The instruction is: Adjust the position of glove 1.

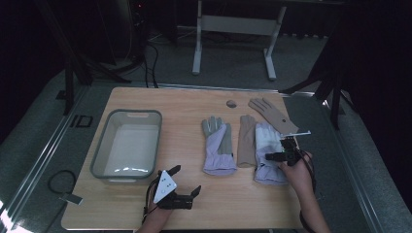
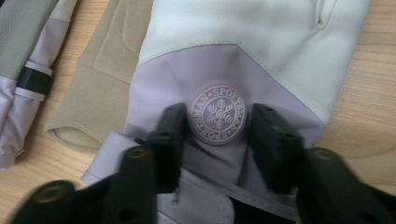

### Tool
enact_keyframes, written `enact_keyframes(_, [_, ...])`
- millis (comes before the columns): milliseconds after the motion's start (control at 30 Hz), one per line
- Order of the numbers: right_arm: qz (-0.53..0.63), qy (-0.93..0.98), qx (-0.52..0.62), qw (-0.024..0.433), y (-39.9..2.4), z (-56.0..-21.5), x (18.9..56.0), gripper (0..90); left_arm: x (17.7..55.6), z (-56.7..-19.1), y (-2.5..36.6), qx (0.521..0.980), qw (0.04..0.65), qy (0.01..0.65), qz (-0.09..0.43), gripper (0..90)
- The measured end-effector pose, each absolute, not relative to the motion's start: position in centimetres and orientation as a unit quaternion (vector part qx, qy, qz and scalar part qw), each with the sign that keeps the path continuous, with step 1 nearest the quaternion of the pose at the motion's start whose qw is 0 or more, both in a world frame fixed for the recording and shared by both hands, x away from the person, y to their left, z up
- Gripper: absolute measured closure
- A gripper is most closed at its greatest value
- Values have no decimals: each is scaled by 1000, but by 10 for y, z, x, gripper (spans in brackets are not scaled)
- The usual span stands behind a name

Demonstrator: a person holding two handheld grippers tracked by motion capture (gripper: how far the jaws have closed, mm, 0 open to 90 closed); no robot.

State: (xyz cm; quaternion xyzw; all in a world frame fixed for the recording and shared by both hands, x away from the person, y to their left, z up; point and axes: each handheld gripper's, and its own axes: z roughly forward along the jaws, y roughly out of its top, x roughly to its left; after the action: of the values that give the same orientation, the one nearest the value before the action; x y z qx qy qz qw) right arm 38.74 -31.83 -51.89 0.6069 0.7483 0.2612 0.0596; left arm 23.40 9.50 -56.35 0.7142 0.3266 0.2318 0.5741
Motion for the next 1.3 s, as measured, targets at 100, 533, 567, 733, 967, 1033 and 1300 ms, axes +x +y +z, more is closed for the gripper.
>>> enact_keyframes(100, [254, 752, 605, 66, -316, -516, 386, 714, 234, -564, 95, 714, 574, 327, 231, 17])
enact_keyframes(533, [263, 754, 592, 112, -317, -472, 376, 777, 234, -564, 95, 713, 574, 328, 232, 17])
enact_keyframes(567, [265, 753, 592, 112, -316, -467, 377, 777, 234, -564, 95, 713, 574, 328, 232, 17])
enact_keyframes(733, [265, 760, 582, 113, -305, -447, 381, 777, 234, -564, 95, 713, 574, 329, 232, 17])
enact_keyframes(967, [274, 771, 565, 109, -276, -425, 385, 777, 234, -564, 95, 713, 575, 328, 232, 17])
enact_keyframes(1033, [277, 773, 561, 104, -266, -421, 387, 776, 234, -564, 95, 713, 575, 327, 233, 17])
enact_keyframes(1300, [281, 788, 541, 80, -218, -412, 395, 776, 234, -563, 95, 714, 574, 326, 233, 17])
